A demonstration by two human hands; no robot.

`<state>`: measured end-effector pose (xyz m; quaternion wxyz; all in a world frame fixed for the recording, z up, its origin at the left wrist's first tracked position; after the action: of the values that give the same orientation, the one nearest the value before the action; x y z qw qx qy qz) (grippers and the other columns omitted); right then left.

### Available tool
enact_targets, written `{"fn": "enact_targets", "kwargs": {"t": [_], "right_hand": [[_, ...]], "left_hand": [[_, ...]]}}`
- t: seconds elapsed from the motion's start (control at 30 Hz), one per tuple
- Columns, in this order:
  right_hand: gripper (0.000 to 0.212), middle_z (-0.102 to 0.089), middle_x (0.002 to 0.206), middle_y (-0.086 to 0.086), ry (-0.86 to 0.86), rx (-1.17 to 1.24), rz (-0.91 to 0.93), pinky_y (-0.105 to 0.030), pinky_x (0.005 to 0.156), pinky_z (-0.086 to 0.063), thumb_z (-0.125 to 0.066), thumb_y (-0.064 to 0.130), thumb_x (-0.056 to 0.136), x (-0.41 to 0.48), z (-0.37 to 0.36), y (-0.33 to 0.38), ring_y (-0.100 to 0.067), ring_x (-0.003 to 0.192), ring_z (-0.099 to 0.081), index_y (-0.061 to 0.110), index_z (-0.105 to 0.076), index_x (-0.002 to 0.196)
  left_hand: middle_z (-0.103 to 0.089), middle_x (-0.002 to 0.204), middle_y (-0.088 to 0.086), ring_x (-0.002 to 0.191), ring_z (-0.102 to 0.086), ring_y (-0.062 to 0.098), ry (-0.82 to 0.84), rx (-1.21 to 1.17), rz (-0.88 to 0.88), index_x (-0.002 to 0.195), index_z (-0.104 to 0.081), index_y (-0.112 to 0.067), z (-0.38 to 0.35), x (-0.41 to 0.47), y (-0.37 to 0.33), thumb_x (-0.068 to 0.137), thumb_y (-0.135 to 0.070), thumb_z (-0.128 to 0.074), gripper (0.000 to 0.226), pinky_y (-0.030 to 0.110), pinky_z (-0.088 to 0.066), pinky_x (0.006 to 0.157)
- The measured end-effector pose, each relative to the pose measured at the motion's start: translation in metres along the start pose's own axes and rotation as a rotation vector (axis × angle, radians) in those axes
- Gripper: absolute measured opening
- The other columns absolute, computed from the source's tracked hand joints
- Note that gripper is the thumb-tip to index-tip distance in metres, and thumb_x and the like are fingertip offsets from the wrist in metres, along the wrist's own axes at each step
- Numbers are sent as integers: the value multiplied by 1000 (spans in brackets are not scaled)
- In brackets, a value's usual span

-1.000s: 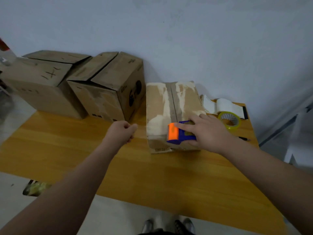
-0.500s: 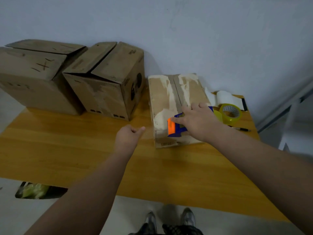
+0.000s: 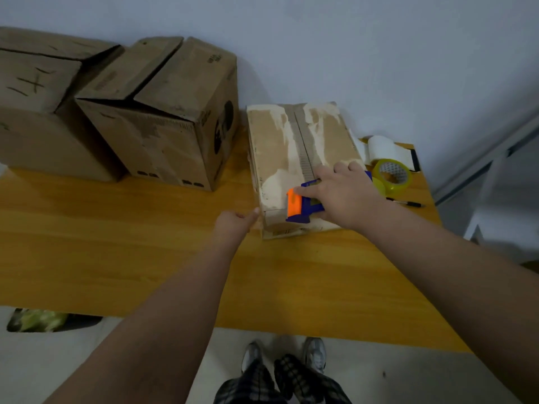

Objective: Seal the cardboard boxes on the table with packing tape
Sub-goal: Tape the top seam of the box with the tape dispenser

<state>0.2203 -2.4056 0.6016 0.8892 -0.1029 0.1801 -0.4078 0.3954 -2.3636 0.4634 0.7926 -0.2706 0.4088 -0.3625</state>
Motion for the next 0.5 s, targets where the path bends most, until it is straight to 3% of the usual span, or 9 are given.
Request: {"fn": "enact_targets", "kwargs": {"t": [0.07,0.17,0.23,0.3,0.4,0.47,0.5], "right_hand": [[57,-44,130,-6,6,10,-4,-43,95,-34,-48,50,95,0,-1,-1,-31,113,-46,46,-24,146],[56,-44,129,-7,18,21,-7,-44,95,-34,-49,49,95,0,-1,-2,-32,114,-46,46,-25,145],[56,-45,130,-7,16,20,-7,-45,95,-34,-49,49,95,0,0,-1,-33,115,-46,46,-26,145],[57,-44,130,-7,23,28,-14,-46,96,-34,-49,50,94,0,-2,-2,-33,115,-46,46,-26,146],[59,-43,134,-7,30,65,-40,-45,98,-33,-49,52,93,-1,-6,-4,-33,117,-46,46,-24,146],[60,-42,137,-7,22,71,-48,-46,99,-33,-49,53,93,-2,-7,-4,-33,119,-45,46,-24,147],[60,-41,138,-8,19,68,-47,-46,99,-33,-49,53,93,-3,-7,-4,-33,120,-45,45,-24,147]], "left_hand": [[-53,74,5,60,-46,16,68,-48,74,90,-60,-3,-3,-1,7,87,-52,-58,50,27,-37,53],[-51,80,8,59,-43,17,120,-101,127,99,-61,0,-8,3,13,84,-57,-60,58,27,-33,52],[-53,89,11,63,-44,17,127,-115,149,107,-59,0,-8,1,16,82,-59,-60,64,29,-36,56],[-56,107,14,79,-52,22,149,-116,210,120,-52,-2,-11,-2,26,79,-64,-60,75,35,-45,72],[-48,131,18,119,-47,34,8,102,171,134,-44,-2,0,-2,28,86,-57,-56,74,46,-42,98],[-50,132,15,118,-49,32,-156,7,11,134,-47,-4,11,-11,5,96,-44,-46,55,40,-44,96],[-53,130,11,117,-51,28,-171,-179,-39,133,-50,-8,10,-20,-4,99,-42,-41,50,36,-44,93]]}}
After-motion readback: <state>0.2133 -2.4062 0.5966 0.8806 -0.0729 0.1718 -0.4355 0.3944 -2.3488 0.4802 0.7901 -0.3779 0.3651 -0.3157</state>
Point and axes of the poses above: each hand's wrist, its own x-axis towards the middle knuckle, its own z-axis out of the back of the hand, y = z × x, the point moved 9 cm from there along x, towards the middle knuckle
